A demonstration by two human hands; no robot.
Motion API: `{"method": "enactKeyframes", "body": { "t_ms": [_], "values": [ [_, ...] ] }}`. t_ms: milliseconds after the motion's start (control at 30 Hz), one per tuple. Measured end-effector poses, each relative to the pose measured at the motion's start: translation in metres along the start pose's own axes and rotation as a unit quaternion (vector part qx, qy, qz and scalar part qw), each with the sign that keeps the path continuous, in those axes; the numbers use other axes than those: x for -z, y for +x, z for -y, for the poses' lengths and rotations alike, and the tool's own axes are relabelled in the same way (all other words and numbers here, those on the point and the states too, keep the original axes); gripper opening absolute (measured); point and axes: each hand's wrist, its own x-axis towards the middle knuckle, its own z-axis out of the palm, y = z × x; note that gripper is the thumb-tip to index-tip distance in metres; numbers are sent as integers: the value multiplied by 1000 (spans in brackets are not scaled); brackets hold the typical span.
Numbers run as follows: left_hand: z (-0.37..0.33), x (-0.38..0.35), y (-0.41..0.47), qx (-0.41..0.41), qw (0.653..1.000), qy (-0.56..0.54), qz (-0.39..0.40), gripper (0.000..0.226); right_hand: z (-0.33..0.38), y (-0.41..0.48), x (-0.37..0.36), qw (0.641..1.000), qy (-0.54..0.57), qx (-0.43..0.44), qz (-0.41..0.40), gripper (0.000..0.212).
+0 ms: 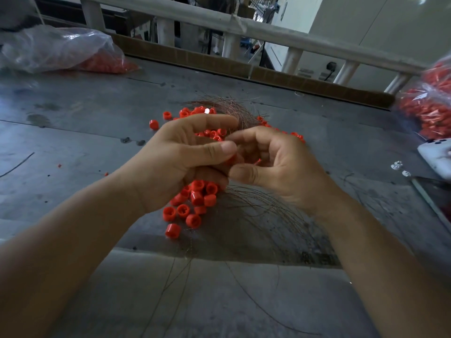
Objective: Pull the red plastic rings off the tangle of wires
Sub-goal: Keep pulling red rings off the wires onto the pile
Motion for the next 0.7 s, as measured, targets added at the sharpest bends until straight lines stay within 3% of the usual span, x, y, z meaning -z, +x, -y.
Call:
{"method": "enactKeyframes", "body": {
  "t_ms": [167, 333, 500, 700],
  "values": [
    [-5, 6, 2, -22, 996, -84, -23, 35, -1, 0, 0, 1000, 11, -4, -16, 11],
    [-6, 10, 4, -18, 996, -89, -23, 33, 2, 0, 8, 997, -33, 5, -70, 11],
    [-5, 10, 4, -33, 996, 23, -83, 7, -3, 1, 10, 985, -158, -14, -60, 11],
    [1, 28, 14, -31, 944, 188, -269, 13, -10, 2, 3, 969, -243, -54, 3, 7]
  ]
}}
